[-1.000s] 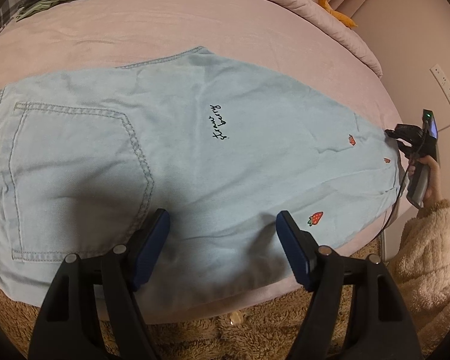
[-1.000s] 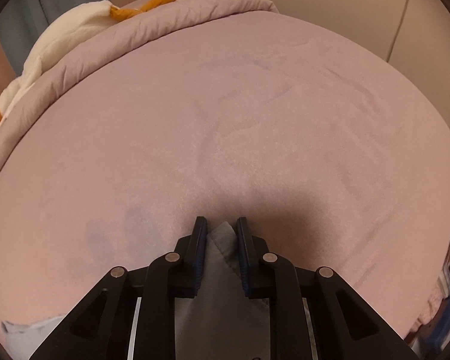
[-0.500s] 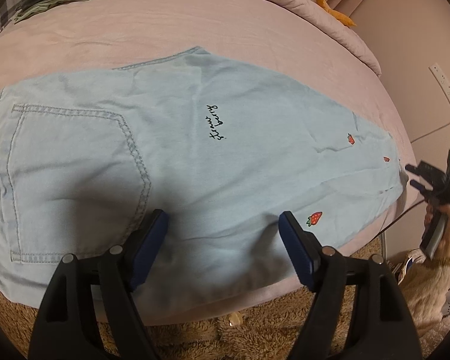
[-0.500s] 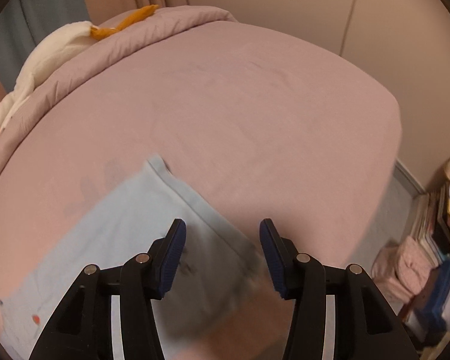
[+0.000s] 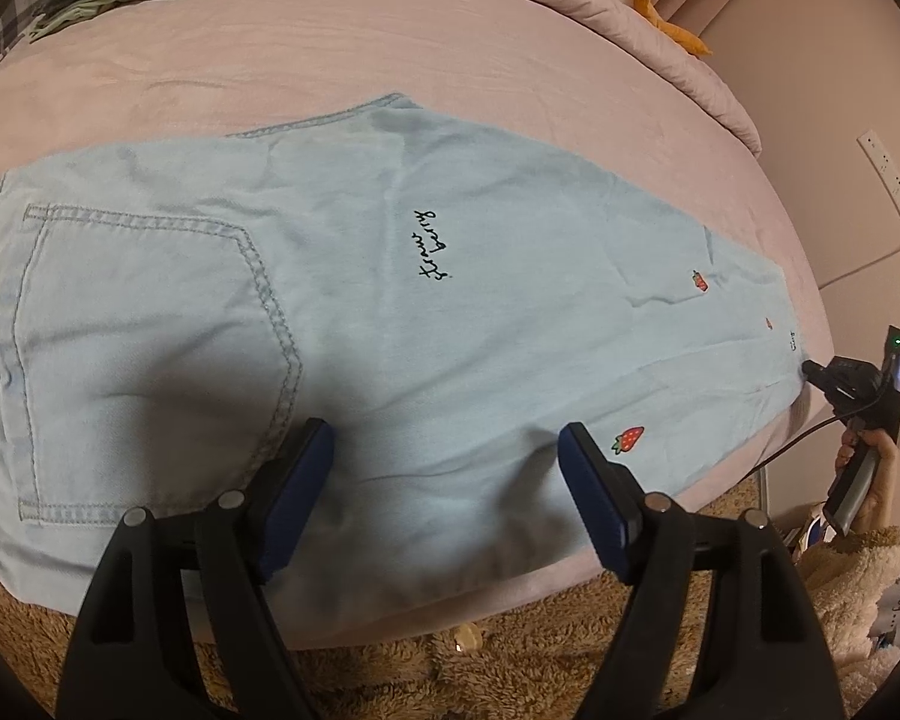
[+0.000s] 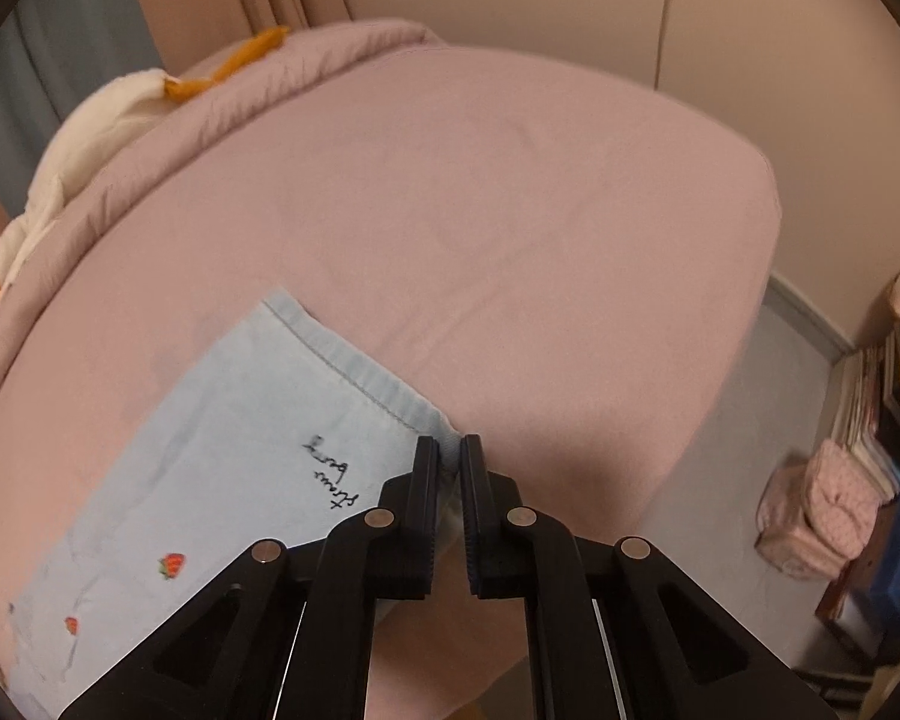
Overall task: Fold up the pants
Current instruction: 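Open the right tool and release the jeans hem, then grasp the stacked leg hems of the jeans with the left tool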
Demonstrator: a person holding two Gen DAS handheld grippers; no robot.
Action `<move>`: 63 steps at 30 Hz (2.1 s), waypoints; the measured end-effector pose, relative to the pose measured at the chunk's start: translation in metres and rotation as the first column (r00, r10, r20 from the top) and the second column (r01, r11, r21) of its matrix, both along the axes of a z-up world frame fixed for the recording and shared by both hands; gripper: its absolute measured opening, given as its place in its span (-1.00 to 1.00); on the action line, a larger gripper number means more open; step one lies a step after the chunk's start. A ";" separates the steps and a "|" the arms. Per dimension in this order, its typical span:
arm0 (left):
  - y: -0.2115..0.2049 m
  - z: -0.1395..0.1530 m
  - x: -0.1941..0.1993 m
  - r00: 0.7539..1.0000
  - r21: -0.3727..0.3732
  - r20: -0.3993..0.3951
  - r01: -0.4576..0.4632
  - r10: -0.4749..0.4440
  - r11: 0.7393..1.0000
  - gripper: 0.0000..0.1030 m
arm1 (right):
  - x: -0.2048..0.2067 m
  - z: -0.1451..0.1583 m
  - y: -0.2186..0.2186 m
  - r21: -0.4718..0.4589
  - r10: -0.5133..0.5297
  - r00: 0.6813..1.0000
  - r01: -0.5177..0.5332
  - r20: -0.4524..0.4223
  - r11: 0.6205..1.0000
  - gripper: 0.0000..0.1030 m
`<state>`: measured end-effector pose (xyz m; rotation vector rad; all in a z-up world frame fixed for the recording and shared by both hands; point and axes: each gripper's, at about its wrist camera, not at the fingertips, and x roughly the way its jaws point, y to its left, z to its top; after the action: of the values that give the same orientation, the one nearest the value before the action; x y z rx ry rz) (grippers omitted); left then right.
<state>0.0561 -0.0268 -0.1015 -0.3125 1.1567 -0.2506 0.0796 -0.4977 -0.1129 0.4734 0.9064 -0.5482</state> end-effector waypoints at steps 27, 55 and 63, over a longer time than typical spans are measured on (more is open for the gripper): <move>-0.003 -0.001 0.006 1.000 -0.018 -0.020 -0.004 0.004 1.000 0.71 | 0.001 -0.020 0.008 0.149 0.049 0.990 -0.069 0.134 0.986 -0.43; 0.040 0.028 -0.013 0.995 -0.120 0.055 -0.074 0.081 0.990 0.59 | -0.007 0.000 0.355 0.040 0.858 0.513 -0.858 0.002 0.513 -0.55; 0.018 0.029 0.013 0.998 -0.215 0.043 0.043 -0.035 0.976 0.60 | -0.023 0.024 0.342 0.085 0.857 0.509 -0.860 0.084 0.503 0.21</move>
<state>0.0689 -0.0088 -0.0729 -0.4744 1.0991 -0.4168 0.0565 -0.1557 -0.0889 0.0718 1.0205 0.4598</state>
